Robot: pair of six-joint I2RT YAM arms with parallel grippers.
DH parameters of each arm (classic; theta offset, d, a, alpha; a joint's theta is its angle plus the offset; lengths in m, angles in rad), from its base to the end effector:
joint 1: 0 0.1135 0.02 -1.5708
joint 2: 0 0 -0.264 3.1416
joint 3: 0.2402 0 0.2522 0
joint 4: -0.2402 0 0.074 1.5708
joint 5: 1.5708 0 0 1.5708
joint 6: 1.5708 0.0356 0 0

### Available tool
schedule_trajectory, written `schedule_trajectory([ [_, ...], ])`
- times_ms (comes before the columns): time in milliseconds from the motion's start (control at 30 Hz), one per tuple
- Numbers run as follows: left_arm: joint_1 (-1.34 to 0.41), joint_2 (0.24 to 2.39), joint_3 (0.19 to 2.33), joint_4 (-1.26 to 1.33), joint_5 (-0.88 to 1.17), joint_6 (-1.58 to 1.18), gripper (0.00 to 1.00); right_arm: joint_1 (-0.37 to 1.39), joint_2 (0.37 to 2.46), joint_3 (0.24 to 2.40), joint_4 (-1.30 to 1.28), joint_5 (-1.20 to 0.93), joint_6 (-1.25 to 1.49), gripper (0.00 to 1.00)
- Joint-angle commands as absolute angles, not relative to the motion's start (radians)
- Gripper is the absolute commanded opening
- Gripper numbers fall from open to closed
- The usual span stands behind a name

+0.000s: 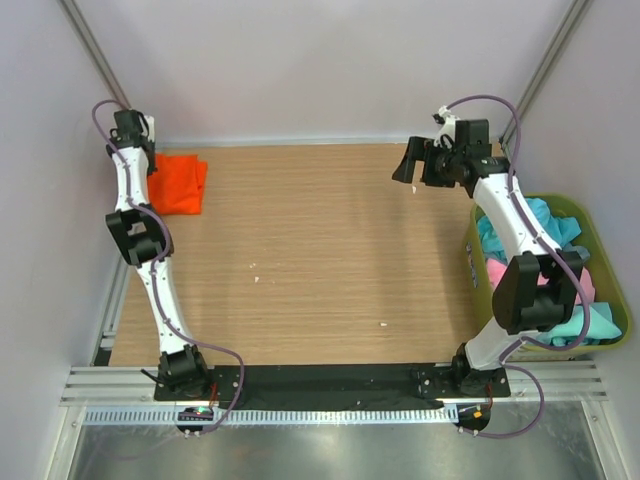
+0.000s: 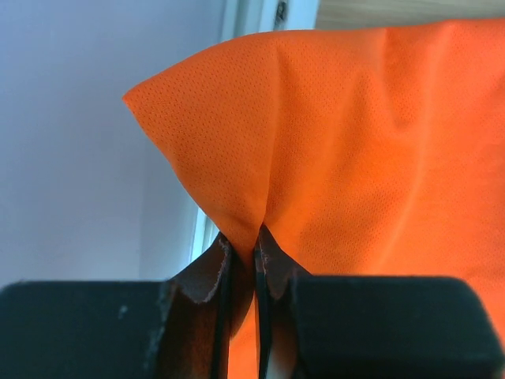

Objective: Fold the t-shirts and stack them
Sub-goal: Neatly place the folded tshirt to the corner

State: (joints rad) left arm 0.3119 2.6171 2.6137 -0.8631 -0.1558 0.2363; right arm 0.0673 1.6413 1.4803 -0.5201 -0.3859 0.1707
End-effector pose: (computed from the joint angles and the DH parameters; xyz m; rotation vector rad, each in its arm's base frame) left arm 0.5354 0.1784 0.2217 -0.1641 2.4657 0.4313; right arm 0.3714 0.0385 0.3294 -0.0927 2.2502 0.5619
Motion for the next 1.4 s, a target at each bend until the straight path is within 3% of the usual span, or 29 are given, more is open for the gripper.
schedule_trajectory([
  [0,0.314,2.649,2.669,-0.759,-0.212,0.262,0.00,0.051,1.574,1.459,-0.512,-0.368,0.161,1.00],
  [100,0.304,2.658,2.671,-0.707,-0.248,0.259,0.19,0.041,1.562,1.440,-0.509,-0.367,0.166,1.00],
  [133,0.298,2.652,2.648,-0.681,-0.268,0.253,0.46,0.035,1.560,1.437,-0.509,-0.368,0.167,1.00],
  [167,0.292,2.646,2.629,-0.649,-0.328,0.258,0.54,0.031,1.557,1.431,-0.506,-0.368,0.169,1.00],
  [333,0.238,2.513,2.541,-0.569,-0.310,0.177,0.67,0.018,1.533,1.425,-0.496,-0.367,0.158,1.00],
  [500,0.111,2.164,2.308,-0.519,-0.261,0.115,0.75,0.014,1.479,1.399,-0.491,-0.328,0.114,1.00],
  [533,0.086,2.108,2.265,-0.506,-0.243,0.124,0.99,0.012,1.471,1.397,-0.494,-0.324,0.104,1.00],
  [667,-0.030,1.875,2.088,-0.584,-0.042,0.080,0.99,-0.014,1.447,1.404,-0.534,-0.249,0.097,1.00],
  [867,-0.063,1.660,1.815,-0.626,0.386,-0.286,1.00,-0.012,1.397,1.445,-0.679,-0.114,0.173,1.00],
  [1000,-0.084,1.556,1.658,-0.610,0.433,-0.295,1.00,-0.009,1.379,1.465,-0.752,-0.078,0.175,1.00],
  [1367,-0.087,1.482,1.595,-0.758,0.456,-0.098,1.00,0.000,1.319,1.473,-0.776,-0.198,0.241,1.00],
])
